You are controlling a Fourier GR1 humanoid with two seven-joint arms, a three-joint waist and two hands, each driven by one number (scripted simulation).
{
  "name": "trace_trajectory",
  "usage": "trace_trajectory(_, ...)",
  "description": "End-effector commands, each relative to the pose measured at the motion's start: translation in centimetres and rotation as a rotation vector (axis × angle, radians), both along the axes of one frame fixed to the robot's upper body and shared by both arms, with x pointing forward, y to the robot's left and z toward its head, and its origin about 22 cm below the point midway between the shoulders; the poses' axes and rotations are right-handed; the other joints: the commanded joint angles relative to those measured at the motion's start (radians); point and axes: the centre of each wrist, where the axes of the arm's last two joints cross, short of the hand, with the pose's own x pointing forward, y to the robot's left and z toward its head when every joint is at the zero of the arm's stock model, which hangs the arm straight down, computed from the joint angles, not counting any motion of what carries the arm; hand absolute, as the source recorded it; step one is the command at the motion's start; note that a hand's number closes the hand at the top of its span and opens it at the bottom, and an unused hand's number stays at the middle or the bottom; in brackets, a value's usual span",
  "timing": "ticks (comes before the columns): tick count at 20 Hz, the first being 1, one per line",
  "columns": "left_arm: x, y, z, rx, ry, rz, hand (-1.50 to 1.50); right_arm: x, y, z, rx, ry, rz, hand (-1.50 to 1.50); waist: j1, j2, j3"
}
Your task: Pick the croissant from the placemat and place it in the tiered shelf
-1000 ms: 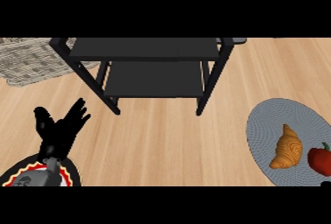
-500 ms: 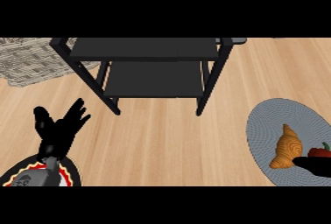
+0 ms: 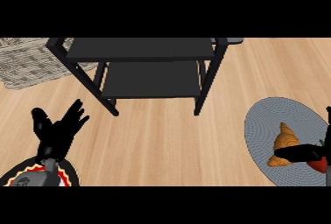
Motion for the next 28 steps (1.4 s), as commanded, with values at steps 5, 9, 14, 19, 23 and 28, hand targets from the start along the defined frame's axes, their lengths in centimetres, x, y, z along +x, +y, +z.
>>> trace_trajectory(5,-0.8,0.3,-1.0,-0.007,0.052,0.011,0.0,2.2,1.8,-0.8,-0.029,0.142,-0.171,-1.5,-0.008,0.004,-0.005)
trace_trajectory(9,-0.3,1.6,-1.1,-0.015,0.068,0.004,0.0,1.8,3.7,-1.9,-0.022,0.135,-0.176,-1.5,-0.02,0.002,-0.006)
trace_trajectory(14,-1.8,-0.2,-1.6,-0.009,0.051,0.015,0.0,2.2,2.2,-5.1,-0.056,0.175,-0.209,-1.5,-0.016,0.002,-0.004)
trace_trajectory(19,-0.9,-0.7,-2.1,-0.011,0.048,0.021,0.0,3.3,1.9,-4.8,-0.09,0.181,-0.223,-1.5,-0.02,0.002,-0.005)
trace_trajectory(23,0.3,0.0,-1.3,0.016,0.056,0.011,0.0,2.9,1.0,-6.5,-0.119,0.171,-0.235,-1.5,-0.023,0.003,-0.004)
trace_trajectory(28,-0.4,0.8,-0.5,0.006,0.054,0.015,0.0,3.3,0.7,-8.1,-0.113,0.14,-0.192,-1.5,-0.019,0.002,-0.004)
